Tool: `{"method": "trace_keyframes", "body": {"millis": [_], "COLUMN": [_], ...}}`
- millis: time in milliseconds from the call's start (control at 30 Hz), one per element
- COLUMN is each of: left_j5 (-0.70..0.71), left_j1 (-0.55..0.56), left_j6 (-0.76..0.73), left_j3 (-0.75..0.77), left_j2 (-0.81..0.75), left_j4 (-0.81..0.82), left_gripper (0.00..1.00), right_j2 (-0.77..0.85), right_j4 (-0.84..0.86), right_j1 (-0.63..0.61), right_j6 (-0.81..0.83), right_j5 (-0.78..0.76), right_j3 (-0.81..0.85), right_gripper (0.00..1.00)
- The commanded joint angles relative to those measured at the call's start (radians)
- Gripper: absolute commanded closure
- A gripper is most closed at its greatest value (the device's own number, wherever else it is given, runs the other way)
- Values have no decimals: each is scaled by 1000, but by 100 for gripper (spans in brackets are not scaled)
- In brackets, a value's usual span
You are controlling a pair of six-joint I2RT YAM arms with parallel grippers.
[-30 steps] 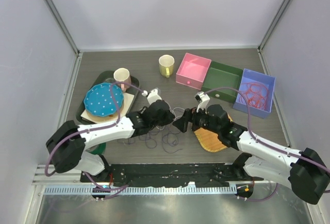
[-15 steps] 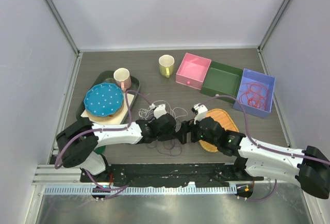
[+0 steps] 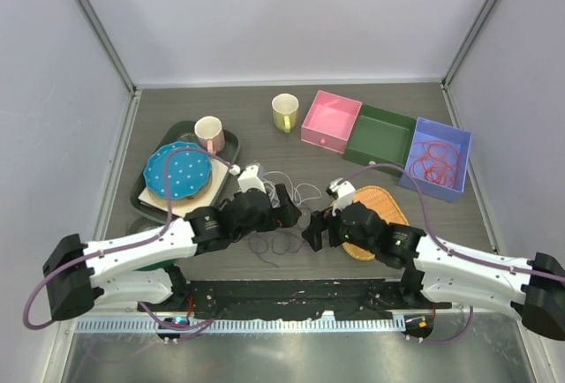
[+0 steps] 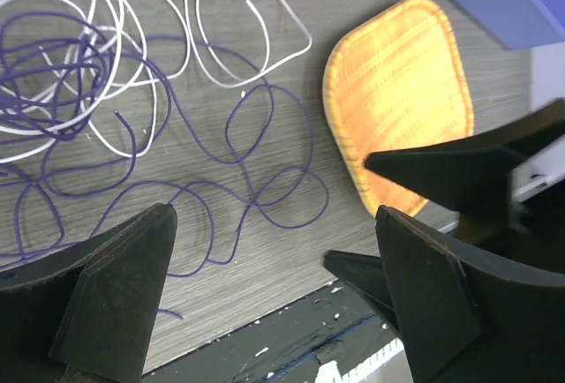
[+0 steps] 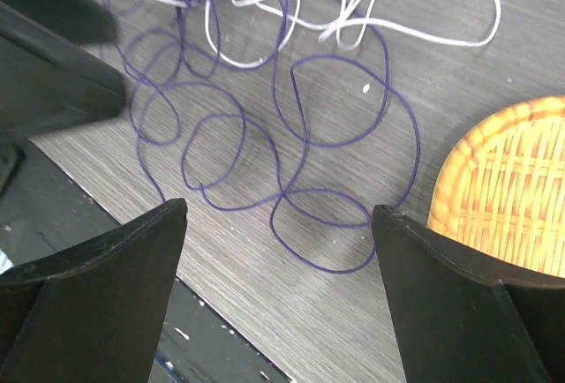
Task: Untangle the cables
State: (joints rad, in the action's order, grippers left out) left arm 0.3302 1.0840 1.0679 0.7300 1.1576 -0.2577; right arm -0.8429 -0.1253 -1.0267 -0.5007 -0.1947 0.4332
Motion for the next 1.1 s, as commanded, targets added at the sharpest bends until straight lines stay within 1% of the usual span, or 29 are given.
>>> {"method": "trace_keyframes", "body": {"millis": [0, 33, 100, 133, 167, 200, 233, 267, 300, 400, 500, 600, 700, 733, 800, 833, 867, 900, 967, 1000, 1067], "left_j5": [127, 201, 285, 355, 380, 401, 435, 444, 452, 461, 481, 491, 492, 494, 492, 492, 492, 492, 495, 497, 495], "left_j1": [-4, -4, -6, -9, -13, -16, -19, -25, -27, -33, -35, -36, -36, -36, -36, -36, -36, -36, -36, -36, -36], "left_j6": [-22, -7, 51, 75, 93, 125, 142, 162, 181, 188, 204, 210, 205, 205, 205, 204, 199, 196, 195, 193, 188], "left_j3": [26, 23, 16, 13, 5, -16, -32, -44, -72, -104, -116, -122, -116, -115, -107, -104, -101, -101, -95, -96, -99], "left_j2": [-108, -158, -209, -237, -292, -321, -347, -408, -433, -535, -587, -602, -593, -579, -566, -553, -549, -541, -527, -524, -516], "left_j4": [-121, -158, -239, -321, -357, -408, -429, -451, -474, -494, -532, -542, -540, -542, -538, -535, -526, -520, -517, -512, -491], "left_gripper": [0, 0, 0, 0, 0, 0, 0, 0, 0, 0, 0, 0, 0, 0, 0, 0, 0, 0, 0, 0, 0], "right_j2": [-119, -158, -281, -323, -362, -446, -481, -519, -580, -697, -760, -786, -806, -812, -811, -808, -797, -789, -748, -733, -669], "right_j4": [-8, -7, -2, -5, -8, -8, -10, -10, -10, -68, -138, -171, -197, -220, -231, -229, -226, -220, -208, -198, -174], "right_j1": [-21, -33, -52, -79, -90, -104, -119, -125, -127, -133, -154, -162, -164, -164, -164, -164, -164, -164, -164, -164, -164], "right_j6": [42, 42, 37, 34, 31, 28, 24, 21, 14, -36, -88, -125, -160, -171, -200, -206, -208, -214, -211, -205, -191], "right_j5": [29, 20, -6, -52, -72, -89, -132, -156, -167, -235, -287, -285, -298, -304, -301, -295, -285, -273, -276, -275, -275], "right_j3": [67, 93, 127, 148, 192, 217, 261, 281, 301, 380, 433, 440, 430, 429, 426, 417, 412, 400, 386, 369, 354], "right_gripper": [9, 9, 9, 9, 8, 8, 7, 7, 7, 7, 7, 7, 11, 19, 26, 40, 46, 62, 81, 99, 99]}}
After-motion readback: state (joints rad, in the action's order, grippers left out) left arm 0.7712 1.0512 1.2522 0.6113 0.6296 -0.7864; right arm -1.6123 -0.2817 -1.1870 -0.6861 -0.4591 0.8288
